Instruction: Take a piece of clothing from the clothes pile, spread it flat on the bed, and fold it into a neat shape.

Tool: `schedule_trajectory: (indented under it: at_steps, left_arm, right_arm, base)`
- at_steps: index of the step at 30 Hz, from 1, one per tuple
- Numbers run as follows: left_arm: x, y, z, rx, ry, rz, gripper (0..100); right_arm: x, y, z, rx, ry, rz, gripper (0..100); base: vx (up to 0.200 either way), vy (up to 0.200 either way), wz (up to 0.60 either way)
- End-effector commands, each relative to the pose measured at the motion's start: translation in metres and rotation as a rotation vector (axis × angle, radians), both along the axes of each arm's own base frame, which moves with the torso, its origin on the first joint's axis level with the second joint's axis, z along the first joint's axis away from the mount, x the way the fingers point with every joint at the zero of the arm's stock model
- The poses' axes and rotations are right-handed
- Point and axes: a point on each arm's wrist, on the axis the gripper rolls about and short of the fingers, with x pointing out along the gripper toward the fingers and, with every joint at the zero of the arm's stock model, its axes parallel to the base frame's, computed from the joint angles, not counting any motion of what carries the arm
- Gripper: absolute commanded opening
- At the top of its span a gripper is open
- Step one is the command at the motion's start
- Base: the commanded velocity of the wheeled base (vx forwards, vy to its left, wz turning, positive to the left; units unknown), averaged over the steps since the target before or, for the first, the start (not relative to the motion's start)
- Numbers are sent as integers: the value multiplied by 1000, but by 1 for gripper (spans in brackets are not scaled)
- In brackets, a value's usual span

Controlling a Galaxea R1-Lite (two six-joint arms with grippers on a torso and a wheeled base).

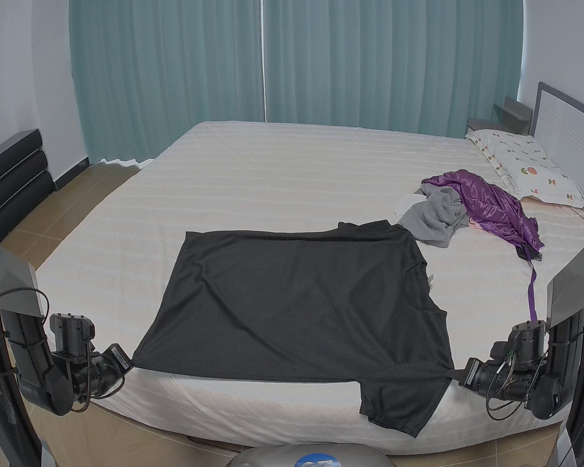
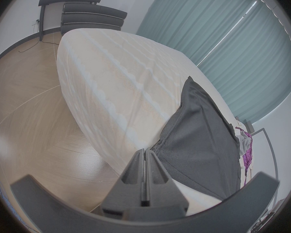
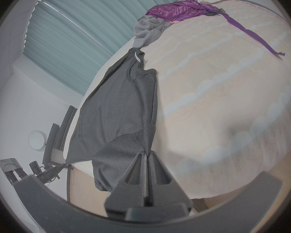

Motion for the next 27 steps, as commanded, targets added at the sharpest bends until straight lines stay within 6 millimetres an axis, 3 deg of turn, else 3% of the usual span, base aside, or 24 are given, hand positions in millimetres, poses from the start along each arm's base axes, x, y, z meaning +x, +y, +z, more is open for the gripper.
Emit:
schedule_trajectory:
  at_steps: [1, 11, 22, 27]
  left_arm:
    - [0, 0, -1, 3, 4, -2, 0]
    - [-5, 5, 1, 53, 13, -28, 0]
    - [-18, 4, -2, 123, 60, -102, 0]
    - [-12, 4, -10, 113, 76, -103, 0]
  right_arm:
    - [-6, -3, 8, -2, 4, -4, 0]
    - [-22, -16, 25, -101, 38, 85, 0]
    - [-26, -14, 12, -116, 120, 133, 0]
    - [-26, -14, 7, -122, 133, 146, 0]
  base:
    - [0, 0, 0]
    - [0, 0, 0]
    - [0, 0, 0]
    - [0, 0, 0]
